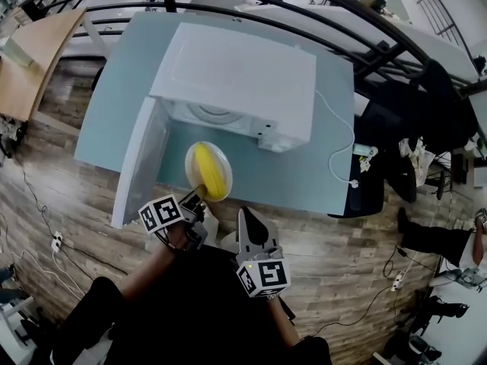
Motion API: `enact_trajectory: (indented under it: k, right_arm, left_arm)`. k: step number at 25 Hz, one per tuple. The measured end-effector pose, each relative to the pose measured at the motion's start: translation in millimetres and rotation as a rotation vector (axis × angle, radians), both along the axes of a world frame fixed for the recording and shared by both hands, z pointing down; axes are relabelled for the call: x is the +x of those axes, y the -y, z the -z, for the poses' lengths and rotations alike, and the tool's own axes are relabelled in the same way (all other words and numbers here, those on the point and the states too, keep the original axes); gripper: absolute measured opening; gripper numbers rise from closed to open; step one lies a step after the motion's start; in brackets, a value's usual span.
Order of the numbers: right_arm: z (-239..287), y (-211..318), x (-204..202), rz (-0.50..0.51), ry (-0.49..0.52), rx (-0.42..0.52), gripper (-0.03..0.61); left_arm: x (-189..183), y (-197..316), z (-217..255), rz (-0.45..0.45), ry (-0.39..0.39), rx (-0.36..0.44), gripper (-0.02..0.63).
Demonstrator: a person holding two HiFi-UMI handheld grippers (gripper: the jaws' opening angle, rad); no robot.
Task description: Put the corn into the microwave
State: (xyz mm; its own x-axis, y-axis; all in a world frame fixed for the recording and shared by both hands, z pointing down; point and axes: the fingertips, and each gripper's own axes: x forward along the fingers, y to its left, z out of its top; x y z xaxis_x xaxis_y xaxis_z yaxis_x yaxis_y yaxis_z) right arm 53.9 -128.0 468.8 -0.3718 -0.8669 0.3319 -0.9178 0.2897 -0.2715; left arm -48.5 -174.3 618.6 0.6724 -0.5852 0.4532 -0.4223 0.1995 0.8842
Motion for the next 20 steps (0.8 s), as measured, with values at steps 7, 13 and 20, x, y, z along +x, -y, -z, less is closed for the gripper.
enact_trajectory:
  k: [7,13,20]
  right_arm:
    - [1.0,8.2,-10.7,-0.018,-0.002,0.012,0.009]
    - [-2.3,8.6,-15.1,-0.019,0.005,0.003,0.009]
    - [-9.5,17.6,-10.9,0.008,0.002,-0.011,0.009]
  left_arm:
    - [-4.0,18.7,-9.1,0.006,0.004,-0.008,0.016]
    - [-3.9,31.2,-23.9,0.039,-0.012,-0.031,0.017]
    - [-4.0,45.4,-40.2,0.107,-0.018,-0.058,0.016]
